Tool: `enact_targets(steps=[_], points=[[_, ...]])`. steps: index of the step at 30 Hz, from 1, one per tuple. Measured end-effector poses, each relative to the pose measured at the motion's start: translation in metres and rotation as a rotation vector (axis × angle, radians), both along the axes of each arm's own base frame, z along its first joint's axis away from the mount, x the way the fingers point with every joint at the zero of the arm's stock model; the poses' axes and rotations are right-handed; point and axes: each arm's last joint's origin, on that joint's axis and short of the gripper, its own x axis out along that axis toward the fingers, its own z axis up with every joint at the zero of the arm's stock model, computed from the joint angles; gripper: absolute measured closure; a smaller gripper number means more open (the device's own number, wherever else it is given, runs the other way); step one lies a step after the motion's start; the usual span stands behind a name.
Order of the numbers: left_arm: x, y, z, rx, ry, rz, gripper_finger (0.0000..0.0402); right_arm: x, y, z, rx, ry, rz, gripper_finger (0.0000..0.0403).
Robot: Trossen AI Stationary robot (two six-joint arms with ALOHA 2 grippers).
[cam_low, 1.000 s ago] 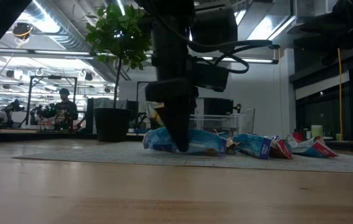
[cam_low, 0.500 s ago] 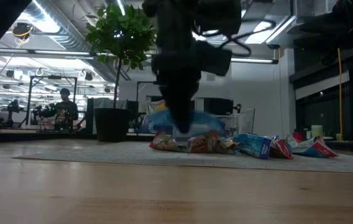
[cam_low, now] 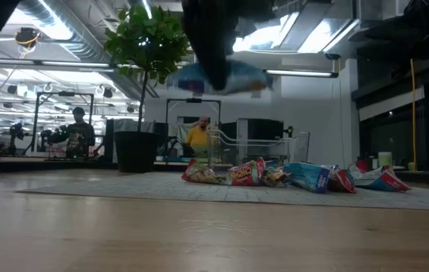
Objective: Pick and place Granola Bars by type
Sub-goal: Put the blue granola bar into the bottom left transparent bin
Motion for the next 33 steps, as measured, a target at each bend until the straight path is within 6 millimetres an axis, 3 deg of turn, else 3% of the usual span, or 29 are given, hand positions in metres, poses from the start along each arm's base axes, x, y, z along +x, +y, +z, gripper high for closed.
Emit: enact_targets(steps=[6,22,27,33], points=[[-0.014,0.006,0.033,0.063,-0.102,0.07,0.0391,0.0,0.0,0.0,-0.001,0.002,0.001,0.0189],[-0.068,0.021,0.084,0.256,-0.067,0.169,0.0389,0.0,0.0,-0.001,-0.001,0.008,0.0,0.0189],[-0.096,0.027,0.103,0.292,-0.077,0.24,0.0389,0.0,0.0,-0.001,-0.002,0.009,0.0,0.0189],[-0.146,0.035,0.109,0.272,-0.118,0.374,0.0389,0.0,0.0,-0.001,-0.003,0.011,0.0,0.0189]])
